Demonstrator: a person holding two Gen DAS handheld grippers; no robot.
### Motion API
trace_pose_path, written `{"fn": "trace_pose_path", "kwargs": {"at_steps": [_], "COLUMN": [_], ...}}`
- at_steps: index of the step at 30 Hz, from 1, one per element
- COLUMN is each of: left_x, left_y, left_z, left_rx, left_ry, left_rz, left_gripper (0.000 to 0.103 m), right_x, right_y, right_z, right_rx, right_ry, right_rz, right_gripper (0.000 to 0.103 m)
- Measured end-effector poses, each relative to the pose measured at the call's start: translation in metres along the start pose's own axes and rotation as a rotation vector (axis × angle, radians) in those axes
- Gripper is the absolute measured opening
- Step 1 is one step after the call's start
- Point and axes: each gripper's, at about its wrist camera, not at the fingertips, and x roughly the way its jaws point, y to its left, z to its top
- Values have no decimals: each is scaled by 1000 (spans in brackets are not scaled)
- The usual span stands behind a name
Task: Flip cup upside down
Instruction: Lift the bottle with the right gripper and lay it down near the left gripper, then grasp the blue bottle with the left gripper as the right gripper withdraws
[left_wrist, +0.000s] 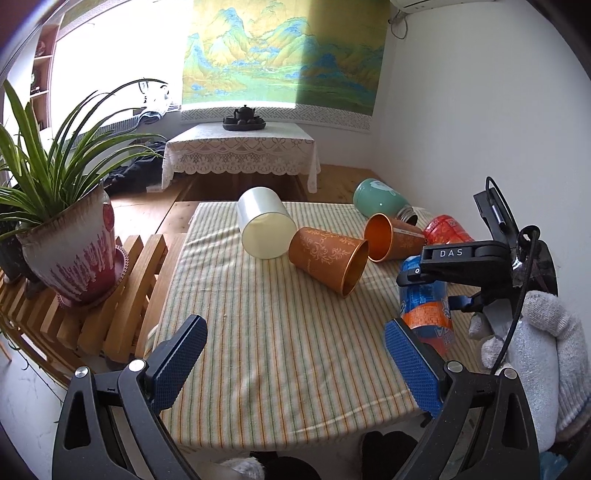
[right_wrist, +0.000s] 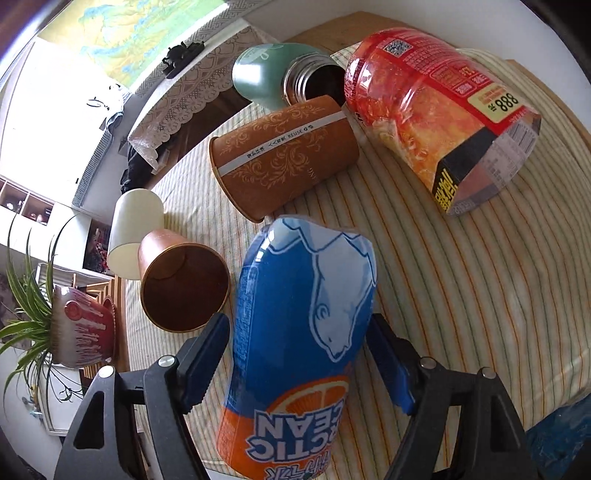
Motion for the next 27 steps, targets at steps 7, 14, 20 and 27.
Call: {"fn": "trace_pose_path", "kwargs": {"at_steps": [7,14,20,27], "left_x": [11,26,66,132], "left_y": [-12,-41,-89,-138], "left_z": [9,32,54,70], "left_rx": [29,75,180,218], "left_ry": [52,107,222,415], "left_rz": [-52,-104,-155,-216], "left_gripper": [99,99,99,91], "right_x": [-28,-70,-107,-129], "right_y": [-8,-17,-41,-78], "right_z": [0,-13,-36,-62], "right_rx": [-64,-185,-270,-329], "right_ry": [-72,-189,-304,-375], "right_rz": [5,-20,-58,-110], "right_gripper": [73,73,73,73]}}
